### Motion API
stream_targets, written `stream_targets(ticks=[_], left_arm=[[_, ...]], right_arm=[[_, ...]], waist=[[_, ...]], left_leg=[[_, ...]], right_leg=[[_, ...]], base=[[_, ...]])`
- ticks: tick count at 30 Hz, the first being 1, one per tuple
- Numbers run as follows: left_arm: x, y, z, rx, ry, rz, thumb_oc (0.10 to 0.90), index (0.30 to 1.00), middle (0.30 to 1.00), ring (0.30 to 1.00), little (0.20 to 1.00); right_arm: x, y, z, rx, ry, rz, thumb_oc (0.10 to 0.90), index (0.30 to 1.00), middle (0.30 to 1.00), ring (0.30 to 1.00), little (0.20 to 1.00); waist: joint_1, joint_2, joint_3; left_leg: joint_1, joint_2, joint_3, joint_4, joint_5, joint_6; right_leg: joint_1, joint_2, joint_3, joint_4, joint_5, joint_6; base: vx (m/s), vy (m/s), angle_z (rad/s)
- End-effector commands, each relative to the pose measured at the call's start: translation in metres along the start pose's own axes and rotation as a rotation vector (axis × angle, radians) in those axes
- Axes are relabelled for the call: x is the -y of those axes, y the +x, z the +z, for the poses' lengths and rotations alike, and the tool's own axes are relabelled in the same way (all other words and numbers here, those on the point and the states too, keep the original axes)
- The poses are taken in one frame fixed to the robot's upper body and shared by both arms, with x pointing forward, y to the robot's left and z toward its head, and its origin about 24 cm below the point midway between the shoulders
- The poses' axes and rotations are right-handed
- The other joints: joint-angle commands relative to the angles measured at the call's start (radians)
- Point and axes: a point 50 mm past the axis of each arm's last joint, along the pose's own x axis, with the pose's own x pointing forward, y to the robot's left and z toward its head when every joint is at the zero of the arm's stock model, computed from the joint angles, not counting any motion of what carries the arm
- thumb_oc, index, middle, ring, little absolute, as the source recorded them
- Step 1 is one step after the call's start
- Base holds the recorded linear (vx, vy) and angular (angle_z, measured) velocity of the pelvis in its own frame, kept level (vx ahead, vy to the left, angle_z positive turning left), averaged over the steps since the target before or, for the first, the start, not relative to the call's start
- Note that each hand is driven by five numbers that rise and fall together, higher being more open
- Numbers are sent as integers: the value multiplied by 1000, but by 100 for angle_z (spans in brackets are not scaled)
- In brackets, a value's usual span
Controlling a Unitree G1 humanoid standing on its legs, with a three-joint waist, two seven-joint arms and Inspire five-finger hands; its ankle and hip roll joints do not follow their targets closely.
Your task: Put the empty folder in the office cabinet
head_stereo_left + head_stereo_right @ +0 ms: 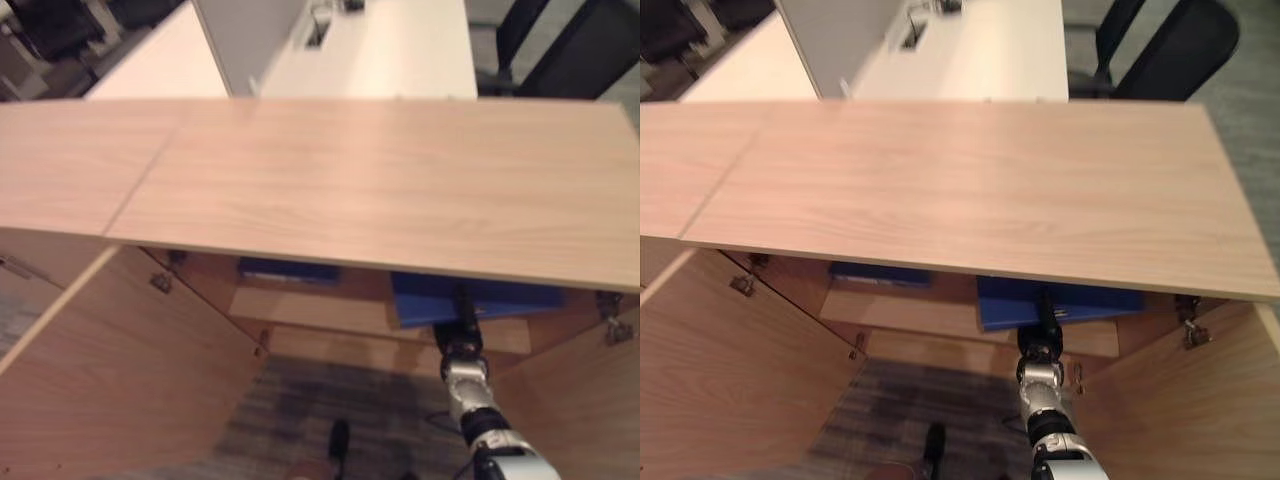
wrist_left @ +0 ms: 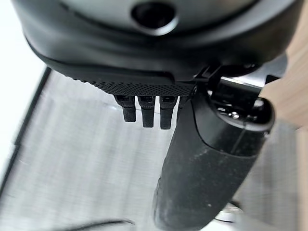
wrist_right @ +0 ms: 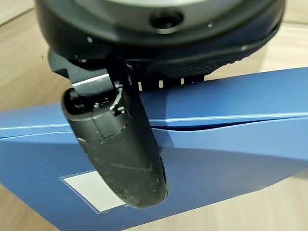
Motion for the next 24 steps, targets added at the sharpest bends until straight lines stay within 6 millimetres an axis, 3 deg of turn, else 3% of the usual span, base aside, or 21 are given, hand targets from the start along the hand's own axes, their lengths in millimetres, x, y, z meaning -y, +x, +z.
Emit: stream_targets(ticks=[1, 5, 11, 16, 18, 21, 24], left_arm=[[-27, 1, 2, -22, 110, 100, 800, 900, 900, 900, 900], [-38, 3, 34, 66, 140, 132, 800, 900, 900, 900, 900], [-57, 1, 66, 139, 163, 198, 800, 900, 900, 900, 900], [-62, 0, 75, 161, 175, 234, 800, 900, 900, 900, 900], [-62, -1, 80, 168, 181, 249, 800, 900, 900, 900, 900], [-66, -3, 91, 201, 185, 276, 800, 900, 900, 900, 900], [-68, -4, 96, 220, 183, 286, 800, 900, 900, 900, 900]], right_arm=[[-85, 5, -3, 54, 73, 290, 400, 300, 300, 300, 300], [-120, 1, -5, 77, 72, 385, 400, 300, 300, 300, 300], [-153, -9, -11, 98, 106, 470, 400, 300, 300, 300, 300], [-176, -20, -9, 135, 130, 554, 400, 300, 300, 300, 300], [-198, -26, -2, 172, 160, 612, 400, 300, 300, 300, 300], [-221, -34, 6, 209, 196, 677, 400, 300, 300, 300, 300], [-228, -37, 11, 227, 197, 702, 400, 300, 300, 300, 300]], waist=[[2, -27, 30], [4, -30, 84], [-3, -30, 142], [-9, -39, 167], [-5, -44, 180], [-1, -38, 198], [2, -35, 196]], left_leg=[[32, -36, -18, 39, -176, 5], [-119, -50, 2, 129, -183, 14], [-221, -57, 12, 163, -180, 12], [-256, -58, 11, 169, -175, 12], [-280, -60, 7, 182, -176, 12], [-350, -68, 10, 258, -200, 17], [-412, -75, 14, 317, -221, 21]], right_leg=[[-110, -52, 13, 125, -54, 7], [-267, -86, 52, 235, -76, -5], [-383, -103, 73, 300, -81, -13], [-433, -107, 80, 328, -80, -17], [-461, -109, 83, 346, -80, -21], [-526, -120, 98, 411, -89, -28], [-589, -123, 116, 472, -106, -33]], base=[[-125, 93, -12], [-88, 63, -18], [-56, -3, -4], [-64, -35, -2], [-107, -55, 4], [-128, -11, 7], [-100, 2, 10]])
